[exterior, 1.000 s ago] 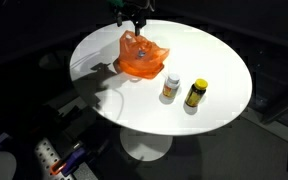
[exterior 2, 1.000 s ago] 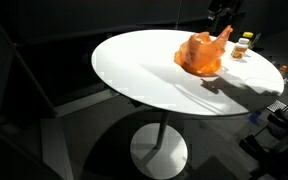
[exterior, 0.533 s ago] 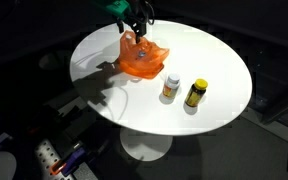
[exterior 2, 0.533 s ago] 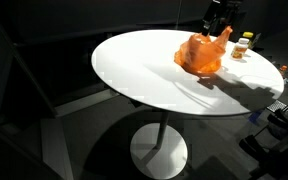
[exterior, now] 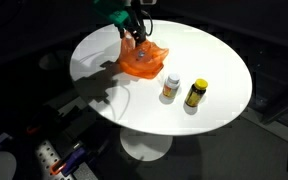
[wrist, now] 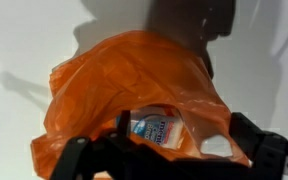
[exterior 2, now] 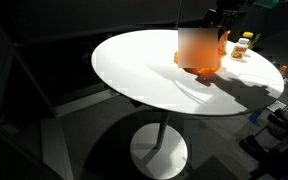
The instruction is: Remove the white bottle from the plastic
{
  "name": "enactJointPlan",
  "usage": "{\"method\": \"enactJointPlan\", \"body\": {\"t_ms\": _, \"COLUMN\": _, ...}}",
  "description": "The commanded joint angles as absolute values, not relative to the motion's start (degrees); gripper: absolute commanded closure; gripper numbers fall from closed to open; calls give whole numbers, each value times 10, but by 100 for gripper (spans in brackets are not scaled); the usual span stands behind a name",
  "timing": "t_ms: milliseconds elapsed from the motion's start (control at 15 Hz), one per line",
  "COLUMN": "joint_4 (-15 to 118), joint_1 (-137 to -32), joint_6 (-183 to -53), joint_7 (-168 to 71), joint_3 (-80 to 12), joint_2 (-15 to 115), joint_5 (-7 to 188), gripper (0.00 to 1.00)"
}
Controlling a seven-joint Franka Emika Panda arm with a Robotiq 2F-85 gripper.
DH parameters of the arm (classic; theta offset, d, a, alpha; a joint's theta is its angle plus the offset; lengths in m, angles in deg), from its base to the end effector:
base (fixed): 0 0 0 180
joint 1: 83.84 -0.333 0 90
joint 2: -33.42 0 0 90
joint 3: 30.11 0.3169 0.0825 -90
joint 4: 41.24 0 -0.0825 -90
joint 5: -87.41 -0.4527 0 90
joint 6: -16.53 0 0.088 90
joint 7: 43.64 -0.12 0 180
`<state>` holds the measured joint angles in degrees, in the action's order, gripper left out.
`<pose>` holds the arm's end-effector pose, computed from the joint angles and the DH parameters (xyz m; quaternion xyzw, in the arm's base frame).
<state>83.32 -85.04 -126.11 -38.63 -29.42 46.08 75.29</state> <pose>0.6166 0.0210 0.2368 -0.9963 0.0211 -0.0488 0.0680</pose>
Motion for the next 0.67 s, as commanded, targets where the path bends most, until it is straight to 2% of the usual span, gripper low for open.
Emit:
{"method": "enactJointPlan", "body": {"t_ms": 0, "joint_4": 817, "joint_1": -841, "joint_6": -1281, "joint_7": -400, "joint_3": -289, "joint_2": 477, "joint_5": 752, "gripper": 0}}
{"method": "enactJointPlan", "body": {"t_ms": 600, "joint_4": 778, "joint_1": -839, "joint_6": -1284, "joint_7": -379, "joint_3": -279, "joint_2": 501, "joint_5": 757, "gripper": 0}}
